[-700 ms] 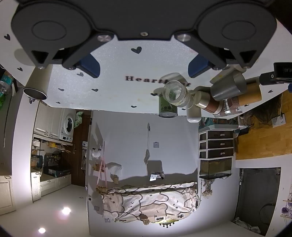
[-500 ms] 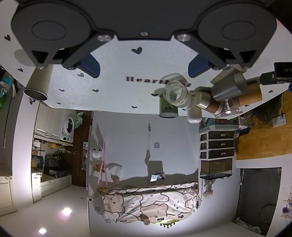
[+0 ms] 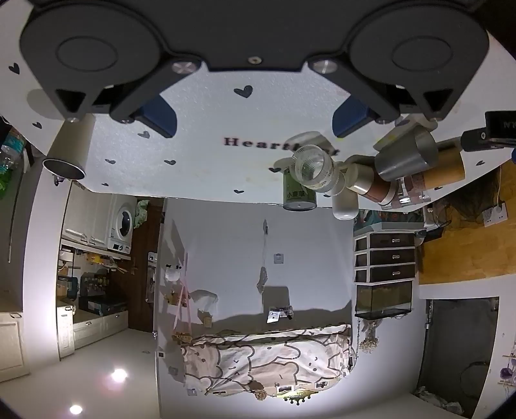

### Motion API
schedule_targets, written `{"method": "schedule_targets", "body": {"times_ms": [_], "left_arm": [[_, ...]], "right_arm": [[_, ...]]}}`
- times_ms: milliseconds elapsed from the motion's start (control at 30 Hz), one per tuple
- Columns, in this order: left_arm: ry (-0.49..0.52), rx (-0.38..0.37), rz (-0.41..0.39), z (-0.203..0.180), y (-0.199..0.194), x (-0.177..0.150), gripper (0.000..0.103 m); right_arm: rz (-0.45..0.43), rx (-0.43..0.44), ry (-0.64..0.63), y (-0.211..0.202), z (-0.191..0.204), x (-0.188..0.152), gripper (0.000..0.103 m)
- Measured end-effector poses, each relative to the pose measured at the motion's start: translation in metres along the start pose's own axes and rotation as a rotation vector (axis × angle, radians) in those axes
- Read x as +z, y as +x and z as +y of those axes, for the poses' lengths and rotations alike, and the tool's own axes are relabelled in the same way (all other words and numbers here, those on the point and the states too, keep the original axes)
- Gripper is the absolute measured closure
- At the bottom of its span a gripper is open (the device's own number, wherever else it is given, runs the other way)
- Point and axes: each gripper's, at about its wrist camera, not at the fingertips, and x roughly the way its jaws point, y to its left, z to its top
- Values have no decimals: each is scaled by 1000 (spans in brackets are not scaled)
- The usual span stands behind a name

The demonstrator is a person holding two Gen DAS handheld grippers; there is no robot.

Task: Flip cup upright

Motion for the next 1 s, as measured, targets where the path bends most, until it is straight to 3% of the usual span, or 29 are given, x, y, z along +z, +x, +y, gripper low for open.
{"method": "schedule_targets", "body": {"times_ms": [1000], "left_arm": [[7,1,3,4,3,-3,0]], "right_arm": [[8,-5,-2,-1,1,-1,0]]}}
